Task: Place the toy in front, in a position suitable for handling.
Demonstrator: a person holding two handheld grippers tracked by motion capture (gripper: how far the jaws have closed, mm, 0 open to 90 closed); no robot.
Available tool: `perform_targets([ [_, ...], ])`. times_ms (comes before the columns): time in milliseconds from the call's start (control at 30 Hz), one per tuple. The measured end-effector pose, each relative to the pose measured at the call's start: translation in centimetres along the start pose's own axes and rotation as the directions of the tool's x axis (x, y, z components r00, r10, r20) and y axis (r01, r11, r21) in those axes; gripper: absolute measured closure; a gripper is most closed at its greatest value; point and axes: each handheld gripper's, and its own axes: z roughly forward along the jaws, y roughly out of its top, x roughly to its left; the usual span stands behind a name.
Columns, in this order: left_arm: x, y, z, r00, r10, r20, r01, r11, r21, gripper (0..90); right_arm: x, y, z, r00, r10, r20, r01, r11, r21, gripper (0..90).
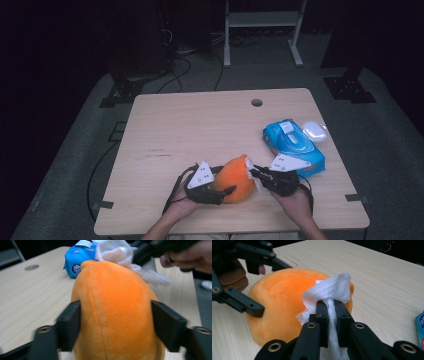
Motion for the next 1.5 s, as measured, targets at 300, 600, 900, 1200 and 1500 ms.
perform_targets([
  [300,-1.2,0.1,0.4,0.9933,0.115,0.013,-0.115,0.9933,0.006,36.5,-1.9,-0.7,-0.3,0.9978,0.063,0.022,-0.064,0.998,0.026,82.9],
  [600,-2.1,0.2,0.9,0.9871,0.158,0.022,-0.158,0.9874,-0.001,36.1,-0.9,0.2,-0.6,0.9988,0.039,-0.028,-0.040,0.999,-0.016,82.8],
  [900,-2.3,0.2,1.1,0.9852,0.168,0.036,-0.167,0.9859,-0.008,35.6,-0.5,0.6,-1.0,0.9993,0.012,-0.035,-0.014,0.999,-0.043,82.7],
  [1200,-0.8,0.1,0.8,0.9975,0.060,0.038,-0.059,0.9982,-0.010,14.5,-1.0,0.0,-0.8,0.9997,0.017,-0.017,-0.017,1.000,0.005,82.8],
  [1500,-1.2,-0.1,0.8,0.9939,0.084,0.072,-0.086,0.9961,0.020,31.0,-2.0,0.2,-0.8,0.9978,0.063,-0.023,-0.062,0.998,0.008,82.7],
])
